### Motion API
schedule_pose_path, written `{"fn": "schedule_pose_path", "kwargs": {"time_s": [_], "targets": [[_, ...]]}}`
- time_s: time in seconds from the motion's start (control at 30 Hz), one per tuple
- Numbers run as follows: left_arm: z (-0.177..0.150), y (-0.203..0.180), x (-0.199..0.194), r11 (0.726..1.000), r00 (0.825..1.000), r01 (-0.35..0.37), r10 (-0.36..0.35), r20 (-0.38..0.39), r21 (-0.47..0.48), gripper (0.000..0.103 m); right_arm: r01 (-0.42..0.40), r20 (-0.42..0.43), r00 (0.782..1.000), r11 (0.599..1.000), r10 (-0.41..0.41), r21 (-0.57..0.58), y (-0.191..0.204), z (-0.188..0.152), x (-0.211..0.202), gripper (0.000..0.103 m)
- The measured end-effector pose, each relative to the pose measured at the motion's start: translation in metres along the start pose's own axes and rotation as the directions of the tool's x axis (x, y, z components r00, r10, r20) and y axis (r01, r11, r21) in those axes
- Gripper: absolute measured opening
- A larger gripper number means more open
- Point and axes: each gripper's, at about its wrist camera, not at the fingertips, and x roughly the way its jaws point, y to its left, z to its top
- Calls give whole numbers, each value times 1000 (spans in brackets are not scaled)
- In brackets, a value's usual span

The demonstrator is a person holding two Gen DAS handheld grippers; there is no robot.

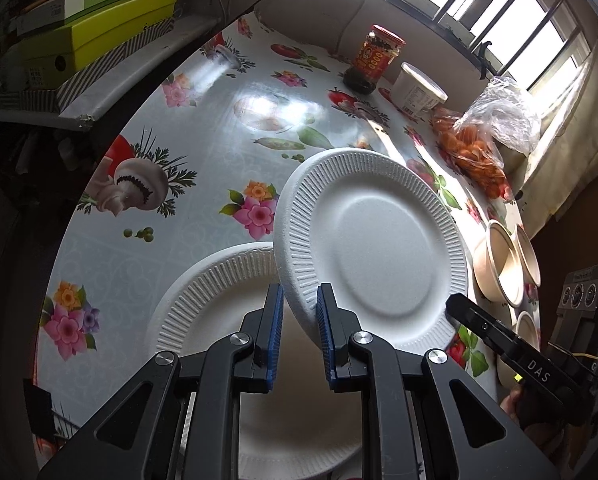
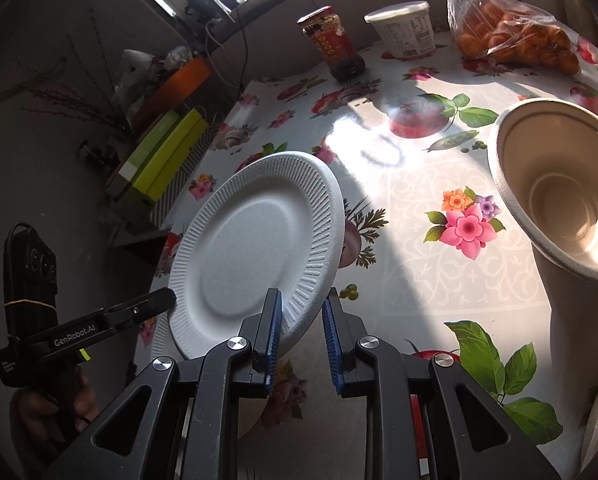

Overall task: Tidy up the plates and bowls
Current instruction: 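Lower the held white plate onto the plate stack with the left gripper while the right gripper holds a plate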

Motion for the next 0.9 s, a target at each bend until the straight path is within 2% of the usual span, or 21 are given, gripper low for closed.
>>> {"fn": "schedule_pose_path", "kwargs": {"time_s": [0.9], "targets": [[-54, 38, -29, 994, 998, -53, 56, 35, -91, 18, -48, -94, 995, 994, 39, -96, 31, -30, 19, 21]]}}
